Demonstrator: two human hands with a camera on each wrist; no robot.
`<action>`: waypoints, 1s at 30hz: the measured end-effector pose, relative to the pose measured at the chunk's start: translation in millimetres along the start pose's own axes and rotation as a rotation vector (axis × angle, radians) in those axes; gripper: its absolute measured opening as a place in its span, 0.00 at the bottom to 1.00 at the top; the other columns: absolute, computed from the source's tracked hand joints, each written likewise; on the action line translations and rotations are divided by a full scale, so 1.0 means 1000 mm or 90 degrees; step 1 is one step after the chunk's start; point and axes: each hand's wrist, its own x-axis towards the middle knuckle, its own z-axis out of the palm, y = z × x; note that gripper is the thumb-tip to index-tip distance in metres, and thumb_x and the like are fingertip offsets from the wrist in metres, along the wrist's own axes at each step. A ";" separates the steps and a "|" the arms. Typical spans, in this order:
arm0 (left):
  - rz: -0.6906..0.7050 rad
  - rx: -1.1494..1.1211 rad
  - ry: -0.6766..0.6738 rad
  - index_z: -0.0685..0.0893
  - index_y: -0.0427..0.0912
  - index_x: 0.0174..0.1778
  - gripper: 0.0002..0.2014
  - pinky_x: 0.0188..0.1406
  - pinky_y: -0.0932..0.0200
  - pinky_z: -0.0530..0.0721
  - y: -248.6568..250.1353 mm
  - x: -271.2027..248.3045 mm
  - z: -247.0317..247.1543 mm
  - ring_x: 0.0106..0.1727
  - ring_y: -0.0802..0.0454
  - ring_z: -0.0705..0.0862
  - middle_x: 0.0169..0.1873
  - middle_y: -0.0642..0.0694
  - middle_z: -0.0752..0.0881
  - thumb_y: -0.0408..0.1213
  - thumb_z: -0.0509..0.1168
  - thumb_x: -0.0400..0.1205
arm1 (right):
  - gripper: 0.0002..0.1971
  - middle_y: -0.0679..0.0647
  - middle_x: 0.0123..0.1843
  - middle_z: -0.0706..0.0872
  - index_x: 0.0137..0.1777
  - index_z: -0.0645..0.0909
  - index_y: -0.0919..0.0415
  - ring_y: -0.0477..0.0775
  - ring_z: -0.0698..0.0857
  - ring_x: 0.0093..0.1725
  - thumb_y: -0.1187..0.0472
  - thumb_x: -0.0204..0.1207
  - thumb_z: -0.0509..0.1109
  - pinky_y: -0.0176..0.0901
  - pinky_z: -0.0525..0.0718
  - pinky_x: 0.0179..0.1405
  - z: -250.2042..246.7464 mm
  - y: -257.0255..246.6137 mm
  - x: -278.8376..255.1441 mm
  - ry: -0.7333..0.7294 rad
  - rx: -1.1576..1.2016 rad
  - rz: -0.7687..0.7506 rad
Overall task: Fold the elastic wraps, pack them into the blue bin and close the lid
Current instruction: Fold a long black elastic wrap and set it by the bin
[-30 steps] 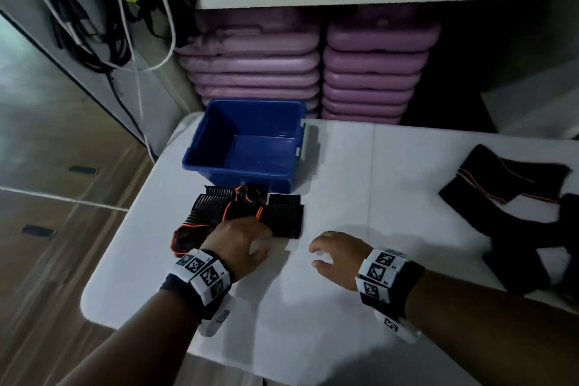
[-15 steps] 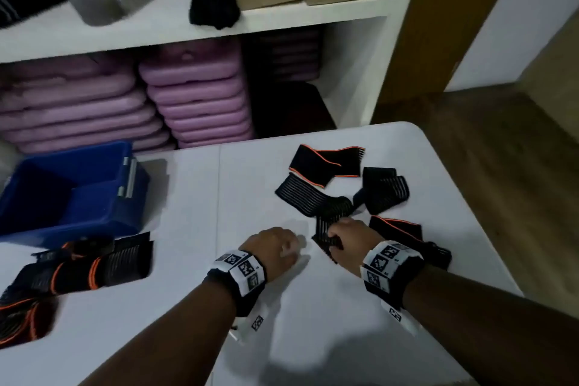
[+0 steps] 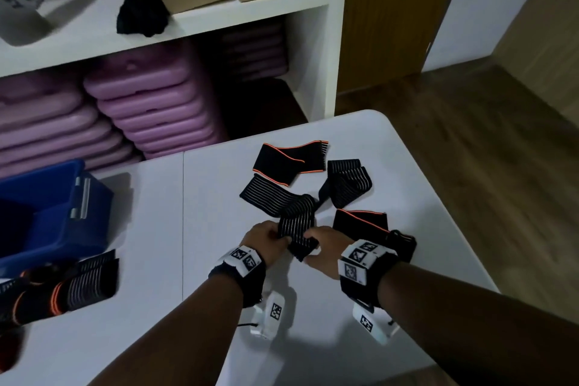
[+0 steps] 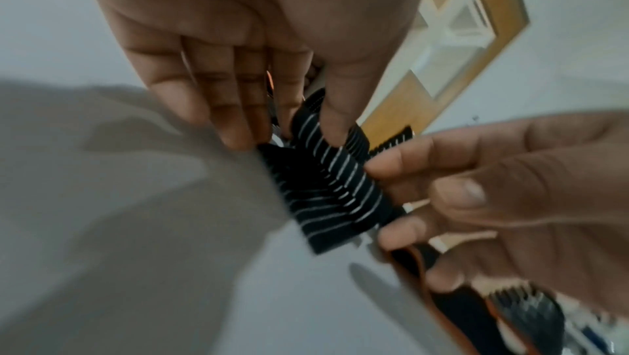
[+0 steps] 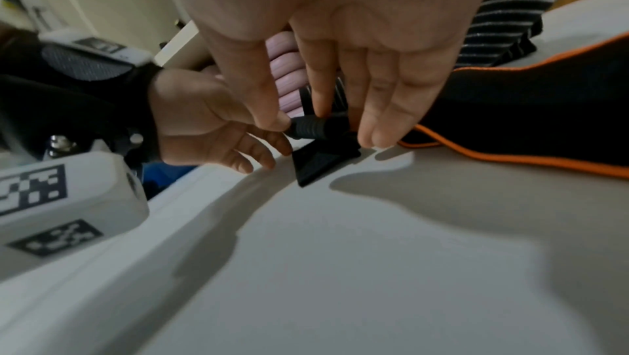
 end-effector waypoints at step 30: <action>0.236 -0.209 -0.008 0.86 0.51 0.40 0.05 0.35 0.63 0.76 0.041 -0.071 -0.048 0.29 0.60 0.79 0.26 0.54 0.83 0.39 0.69 0.81 | 0.18 0.54 0.50 0.84 0.50 0.84 0.59 0.51 0.82 0.53 0.47 0.69 0.78 0.52 0.82 0.57 -0.038 -0.015 -0.008 0.029 0.065 -0.255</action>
